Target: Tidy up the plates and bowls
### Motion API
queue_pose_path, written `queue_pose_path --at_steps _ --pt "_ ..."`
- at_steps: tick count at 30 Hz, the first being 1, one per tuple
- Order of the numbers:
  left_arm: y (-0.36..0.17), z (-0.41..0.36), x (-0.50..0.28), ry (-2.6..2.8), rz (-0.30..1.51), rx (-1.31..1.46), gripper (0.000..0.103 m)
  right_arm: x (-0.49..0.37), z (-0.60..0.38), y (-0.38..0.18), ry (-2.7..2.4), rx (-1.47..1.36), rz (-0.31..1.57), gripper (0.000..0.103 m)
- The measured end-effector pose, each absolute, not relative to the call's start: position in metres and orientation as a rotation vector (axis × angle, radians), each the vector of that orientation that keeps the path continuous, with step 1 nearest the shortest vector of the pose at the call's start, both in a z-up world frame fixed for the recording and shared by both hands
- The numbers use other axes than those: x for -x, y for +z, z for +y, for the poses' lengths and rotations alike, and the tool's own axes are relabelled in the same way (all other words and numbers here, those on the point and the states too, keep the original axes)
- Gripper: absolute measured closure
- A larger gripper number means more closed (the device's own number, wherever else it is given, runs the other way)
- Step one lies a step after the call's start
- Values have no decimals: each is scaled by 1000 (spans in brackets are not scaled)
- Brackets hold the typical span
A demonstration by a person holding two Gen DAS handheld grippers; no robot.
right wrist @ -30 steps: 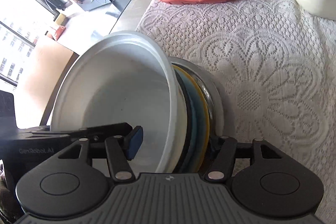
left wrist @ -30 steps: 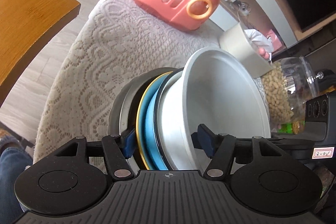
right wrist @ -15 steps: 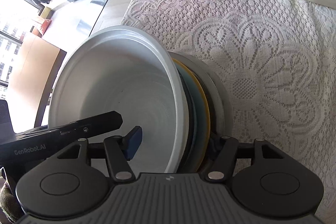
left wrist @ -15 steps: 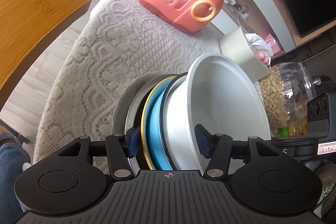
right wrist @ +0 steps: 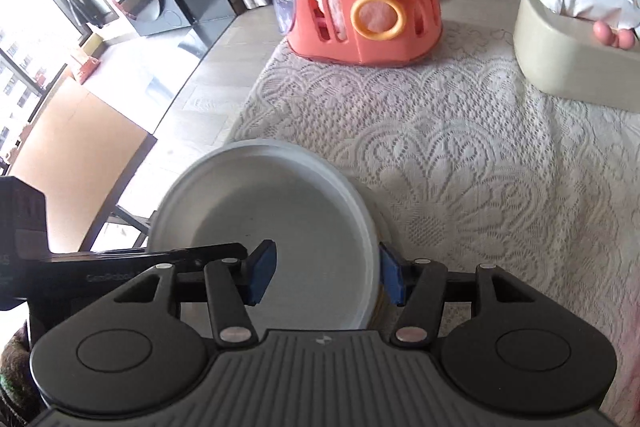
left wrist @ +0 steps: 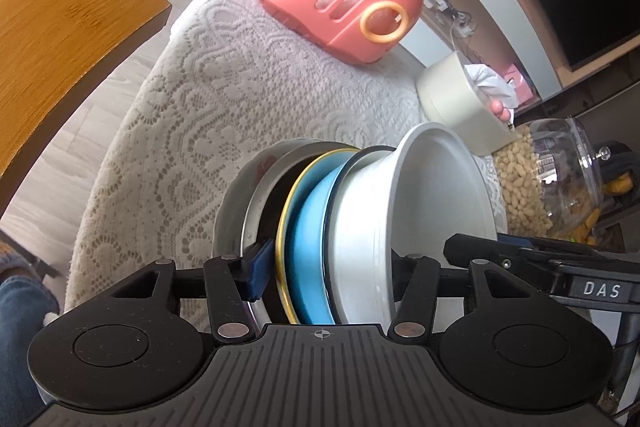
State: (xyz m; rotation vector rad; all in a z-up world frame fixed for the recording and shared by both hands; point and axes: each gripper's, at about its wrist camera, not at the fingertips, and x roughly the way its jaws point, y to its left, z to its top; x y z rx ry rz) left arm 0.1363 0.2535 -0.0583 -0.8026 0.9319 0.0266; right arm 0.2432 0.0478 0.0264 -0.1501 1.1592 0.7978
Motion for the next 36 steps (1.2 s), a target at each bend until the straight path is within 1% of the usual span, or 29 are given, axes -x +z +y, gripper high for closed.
queue_pose_path --at_steps 3,5,12,15,17,20,23,25,26,31,33,36 --pt "-58 252 -136 26 932 794 47 -242 51 15 770 174 1179 46" --pt "-56 251 -136 30 927 780 47 -244 49 4 769 147 1229 46" --pt "-42 241 -134 85 904 666 48 -233 48 0 782 141 1170 46" --pt "-33 249 -128 106 876 696 49 -226 45 1 789 141 1144 46" --pt "-24 254 -123 107 814 707 54 -226 43 1 800 128 1137 46" --pt "-10 258 -116 120 749 705 55 -229 39 1 799 93 1144 47" --pt "-15 260 -119 139 766 705 55 -233 35 2 801 35 1154 47" --pt "-22 261 -122 89 772 755 58 -235 36 3 785 19 1161 47" --pt "-24 262 -123 66 774 778 52 -236 39 4 781 20 1155 47" --pt "-25 261 -123 82 760 773 53 -238 49 10 771 39 1124 46" --pt "-24 264 -121 54 727 811 58 -242 48 9 783 28 1126 46" --pt "-19 266 -117 52 692 818 58 -243 43 7 796 4 1121 47"
